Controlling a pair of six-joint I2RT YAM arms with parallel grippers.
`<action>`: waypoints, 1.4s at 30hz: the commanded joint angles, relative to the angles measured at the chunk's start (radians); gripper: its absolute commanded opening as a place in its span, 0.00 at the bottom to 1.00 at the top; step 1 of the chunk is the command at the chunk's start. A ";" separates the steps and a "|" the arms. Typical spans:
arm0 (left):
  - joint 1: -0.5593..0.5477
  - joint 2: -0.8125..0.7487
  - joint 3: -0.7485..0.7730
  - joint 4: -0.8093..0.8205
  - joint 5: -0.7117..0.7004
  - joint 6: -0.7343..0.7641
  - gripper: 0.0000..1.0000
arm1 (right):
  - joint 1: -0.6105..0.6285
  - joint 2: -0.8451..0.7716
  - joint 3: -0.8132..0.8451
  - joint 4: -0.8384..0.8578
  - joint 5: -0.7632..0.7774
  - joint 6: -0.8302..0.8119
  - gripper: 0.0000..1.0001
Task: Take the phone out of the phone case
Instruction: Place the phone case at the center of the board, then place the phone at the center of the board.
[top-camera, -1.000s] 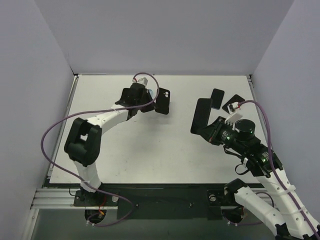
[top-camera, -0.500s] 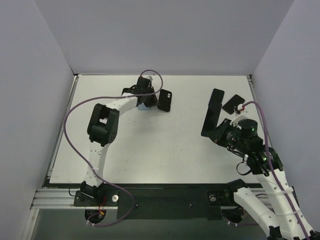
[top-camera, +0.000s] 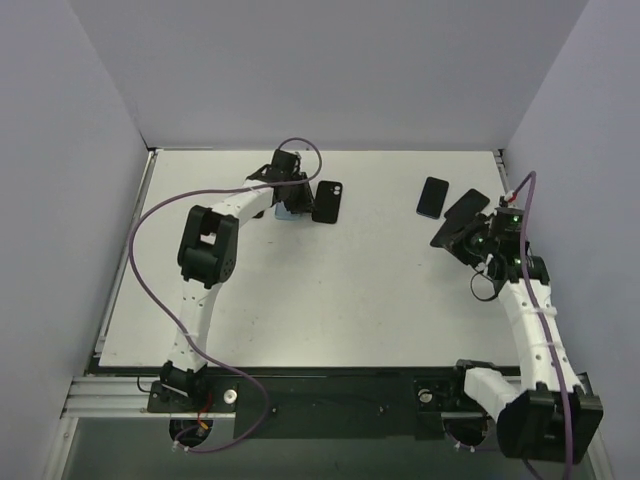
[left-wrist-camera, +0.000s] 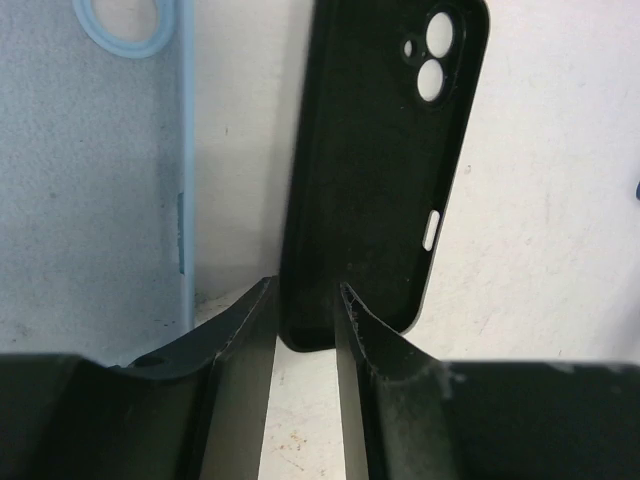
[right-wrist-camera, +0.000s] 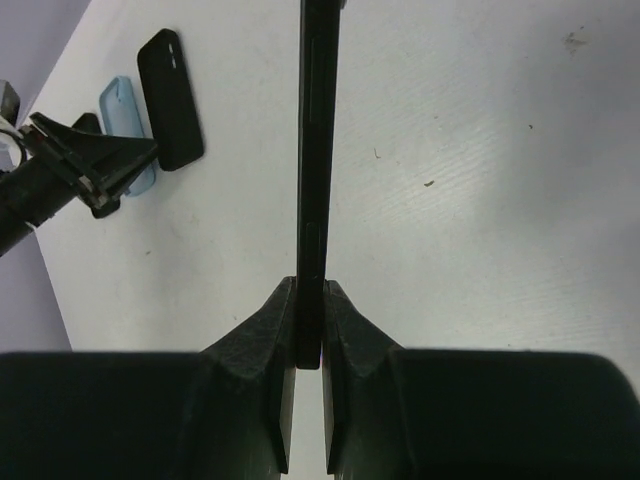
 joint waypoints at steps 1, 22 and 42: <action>0.012 -0.042 0.038 -0.046 -0.023 0.011 0.42 | 0.013 0.178 0.099 0.182 -0.067 -0.083 0.00; -0.029 -0.926 -0.663 0.184 0.101 -0.050 0.71 | 0.068 1.095 0.631 0.624 -0.227 0.113 0.00; -0.078 -1.373 -0.876 0.145 0.025 -0.032 0.71 | -0.016 1.258 0.625 0.624 -0.293 0.173 0.13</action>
